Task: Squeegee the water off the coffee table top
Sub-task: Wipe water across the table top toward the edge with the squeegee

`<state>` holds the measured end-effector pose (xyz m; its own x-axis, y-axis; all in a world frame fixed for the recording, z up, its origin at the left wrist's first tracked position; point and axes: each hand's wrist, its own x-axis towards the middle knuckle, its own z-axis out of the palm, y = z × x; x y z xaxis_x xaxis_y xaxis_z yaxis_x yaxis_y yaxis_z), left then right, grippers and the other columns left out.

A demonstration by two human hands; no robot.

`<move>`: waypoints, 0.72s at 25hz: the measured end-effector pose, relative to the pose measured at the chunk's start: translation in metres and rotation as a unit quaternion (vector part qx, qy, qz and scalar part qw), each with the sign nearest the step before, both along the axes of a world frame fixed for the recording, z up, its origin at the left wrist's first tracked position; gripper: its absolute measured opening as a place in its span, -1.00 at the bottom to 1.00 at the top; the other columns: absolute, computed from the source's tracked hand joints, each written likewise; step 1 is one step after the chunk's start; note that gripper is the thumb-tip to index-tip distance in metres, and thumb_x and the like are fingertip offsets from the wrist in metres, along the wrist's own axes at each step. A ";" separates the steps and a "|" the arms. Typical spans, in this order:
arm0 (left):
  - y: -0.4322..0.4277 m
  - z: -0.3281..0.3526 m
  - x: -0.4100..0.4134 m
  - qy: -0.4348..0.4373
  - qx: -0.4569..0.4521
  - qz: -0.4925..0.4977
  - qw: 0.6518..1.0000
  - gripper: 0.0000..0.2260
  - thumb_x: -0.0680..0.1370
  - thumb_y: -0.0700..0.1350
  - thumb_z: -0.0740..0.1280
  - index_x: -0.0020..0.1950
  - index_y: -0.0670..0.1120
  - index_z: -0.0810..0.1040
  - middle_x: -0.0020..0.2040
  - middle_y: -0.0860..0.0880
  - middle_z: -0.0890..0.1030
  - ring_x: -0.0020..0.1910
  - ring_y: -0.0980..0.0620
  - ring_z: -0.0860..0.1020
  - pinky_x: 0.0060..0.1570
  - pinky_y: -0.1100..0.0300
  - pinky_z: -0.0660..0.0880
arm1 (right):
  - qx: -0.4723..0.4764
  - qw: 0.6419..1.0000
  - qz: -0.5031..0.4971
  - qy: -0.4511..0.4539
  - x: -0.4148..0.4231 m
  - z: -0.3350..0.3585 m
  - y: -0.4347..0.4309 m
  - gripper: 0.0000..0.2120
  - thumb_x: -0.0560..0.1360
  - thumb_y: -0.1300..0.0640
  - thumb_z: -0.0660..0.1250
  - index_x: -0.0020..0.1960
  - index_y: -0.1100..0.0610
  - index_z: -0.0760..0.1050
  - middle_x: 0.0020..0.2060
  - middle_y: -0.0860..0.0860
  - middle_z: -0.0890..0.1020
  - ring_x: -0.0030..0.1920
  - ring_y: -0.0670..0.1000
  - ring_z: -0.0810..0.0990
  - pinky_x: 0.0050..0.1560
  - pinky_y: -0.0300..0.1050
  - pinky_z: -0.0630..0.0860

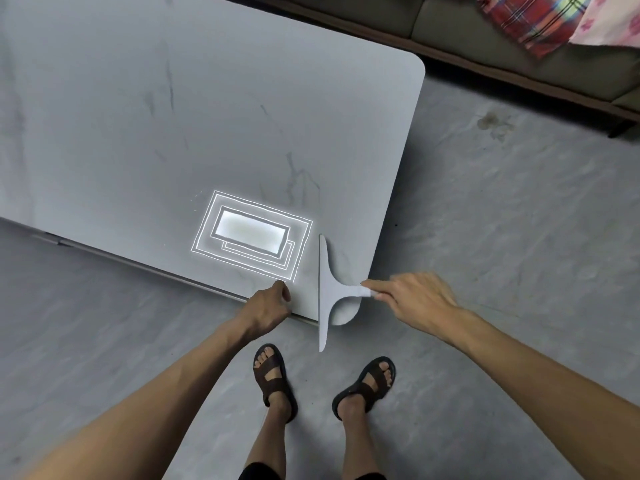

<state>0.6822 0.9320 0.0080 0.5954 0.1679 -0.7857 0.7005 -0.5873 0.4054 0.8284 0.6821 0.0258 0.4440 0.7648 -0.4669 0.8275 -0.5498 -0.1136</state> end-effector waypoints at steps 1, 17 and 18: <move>0.002 0.001 0.000 -0.003 -0.001 0.004 1.000 -0.79 0.53 -0.14 0.23 0.15 -0.12 0.40 -0.10 -0.12 0.56 -0.19 -0.09 0.51 -0.20 0.08 0.40 | -0.008 1.000 -0.007 -0.006 0.002 -0.001 0.003 -0.67 0.63 -0.12 0.04 0.38 -0.30 0.31 -0.27 -0.05 0.57 -0.30 0.04 0.57 -0.42 -0.14 0.30; 0.019 0.011 0.003 -0.032 0.004 0.021 0.999 -0.81 0.52 -0.16 0.23 0.12 -0.13 0.42 -0.05 -0.21 0.61 -0.07 -0.10 0.50 -0.02 0.00 0.48 | -0.006 0.990 -0.122 -0.076 0.070 0.040 -0.005 -0.72 0.60 -0.19 0.06 0.27 -0.35 0.40 -0.09 0.01 0.70 -0.09 0.17 0.67 -0.29 -0.07 0.37; 0.020 0.012 0.002 -0.033 0.005 0.021 0.999 -0.81 0.52 -0.16 0.23 0.12 -0.12 0.43 -0.03 -0.23 0.63 -0.08 -0.07 0.48 -0.01 -0.01 0.48 | -0.007 0.993 -0.097 -0.061 0.060 0.037 0.010 -0.70 0.60 -0.20 0.04 0.29 -0.36 0.37 -0.11 -0.01 0.70 -0.12 0.15 0.67 -0.32 -0.09 0.38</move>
<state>0.6846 0.9520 0.0198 0.6374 0.2015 -0.7437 0.6973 -0.5615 0.4454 0.8882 0.6925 0.0626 0.6359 0.6540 -0.4098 0.7136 -0.7004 -0.0103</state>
